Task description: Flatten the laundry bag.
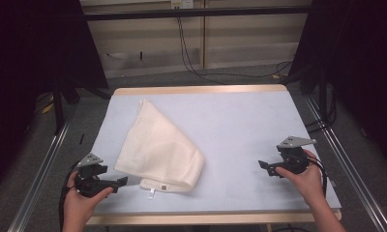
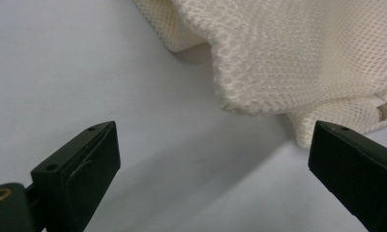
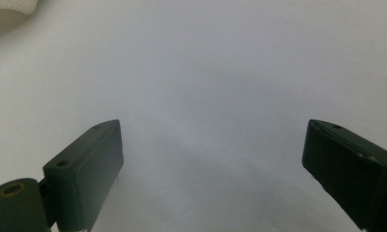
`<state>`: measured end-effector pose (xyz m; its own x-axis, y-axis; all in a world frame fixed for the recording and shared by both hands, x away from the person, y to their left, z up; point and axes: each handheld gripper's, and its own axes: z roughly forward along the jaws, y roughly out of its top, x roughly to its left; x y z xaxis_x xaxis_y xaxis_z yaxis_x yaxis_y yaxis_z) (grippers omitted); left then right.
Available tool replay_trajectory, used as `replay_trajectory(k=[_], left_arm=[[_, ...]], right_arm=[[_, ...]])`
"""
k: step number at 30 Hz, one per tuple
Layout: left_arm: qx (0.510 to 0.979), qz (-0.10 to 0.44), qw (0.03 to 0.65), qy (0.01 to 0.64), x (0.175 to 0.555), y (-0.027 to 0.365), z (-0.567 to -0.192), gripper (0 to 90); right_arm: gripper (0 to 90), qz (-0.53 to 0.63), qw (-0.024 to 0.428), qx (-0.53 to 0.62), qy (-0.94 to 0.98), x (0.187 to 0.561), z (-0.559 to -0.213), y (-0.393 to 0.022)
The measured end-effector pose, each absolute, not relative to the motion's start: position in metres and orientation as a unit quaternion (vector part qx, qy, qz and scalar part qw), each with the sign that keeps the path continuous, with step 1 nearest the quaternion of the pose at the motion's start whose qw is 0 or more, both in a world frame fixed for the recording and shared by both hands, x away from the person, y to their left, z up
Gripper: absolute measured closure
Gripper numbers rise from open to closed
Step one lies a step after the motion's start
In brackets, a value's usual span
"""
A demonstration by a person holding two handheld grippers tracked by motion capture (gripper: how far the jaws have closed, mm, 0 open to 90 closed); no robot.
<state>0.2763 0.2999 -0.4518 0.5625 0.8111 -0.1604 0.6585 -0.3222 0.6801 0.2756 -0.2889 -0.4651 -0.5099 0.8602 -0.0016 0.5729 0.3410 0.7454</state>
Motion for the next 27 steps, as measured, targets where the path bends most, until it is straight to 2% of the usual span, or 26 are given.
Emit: replay_trajectory(k=[9, 18, 22, 27], left_arm=[[0.816, 0.086, 0.365, 0.44, 0.272, 0.285, -0.456, 8.8], [0.832, 0.08, 0.358, 0.416, 0.266, 0.266, -0.46, 18.9], [0.831, 0.073, 0.365, 0.414, 0.264, 0.261, -0.462, 26.4], [0.832, 0.071, 0.362, 0.415, 0.261, 0.252, -0.465, 42.8]], right_arm=[[7.7, 0.345, 0.205, 0.446, 0.8, 0.276, -0.466, -0.287], [8.6, 0.344, 0.212, 0.435, 0.805, 0.281, -0.467, -0.284], [8.6, 0.344, 0.213, 0.438, 0.802, 0.284, -0.468, -0.283], [8.6, 0.343, 0.211, 0.439, 0.803, 0.288, -0.468, -0.28]])
